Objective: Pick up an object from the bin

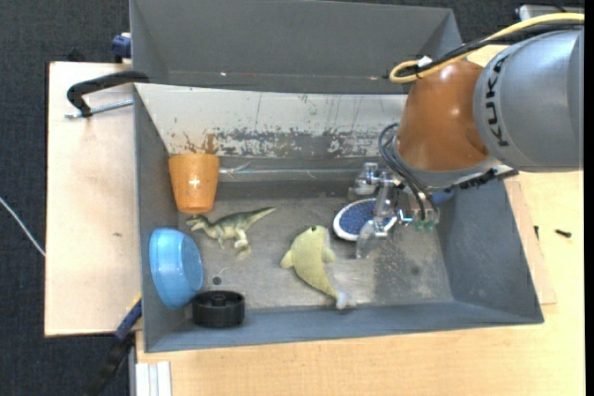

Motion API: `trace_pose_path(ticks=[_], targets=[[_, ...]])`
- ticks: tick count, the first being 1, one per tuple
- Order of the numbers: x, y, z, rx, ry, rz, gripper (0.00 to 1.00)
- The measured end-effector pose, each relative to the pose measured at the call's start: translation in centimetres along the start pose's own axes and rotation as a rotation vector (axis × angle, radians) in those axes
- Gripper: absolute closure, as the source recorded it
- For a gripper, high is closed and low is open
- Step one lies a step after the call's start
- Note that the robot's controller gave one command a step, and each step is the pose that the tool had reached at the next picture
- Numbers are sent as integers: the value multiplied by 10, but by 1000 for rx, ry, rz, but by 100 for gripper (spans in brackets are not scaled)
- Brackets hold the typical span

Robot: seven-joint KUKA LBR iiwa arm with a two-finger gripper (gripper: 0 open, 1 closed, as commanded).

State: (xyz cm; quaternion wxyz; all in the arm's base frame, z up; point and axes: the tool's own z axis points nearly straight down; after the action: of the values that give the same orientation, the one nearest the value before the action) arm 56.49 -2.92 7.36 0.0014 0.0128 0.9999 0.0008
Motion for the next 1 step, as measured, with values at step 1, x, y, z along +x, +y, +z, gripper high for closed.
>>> trace_pose_path(ticks=[1], targets=[[-1, 1, -1, 0, -1, 0, 0]])
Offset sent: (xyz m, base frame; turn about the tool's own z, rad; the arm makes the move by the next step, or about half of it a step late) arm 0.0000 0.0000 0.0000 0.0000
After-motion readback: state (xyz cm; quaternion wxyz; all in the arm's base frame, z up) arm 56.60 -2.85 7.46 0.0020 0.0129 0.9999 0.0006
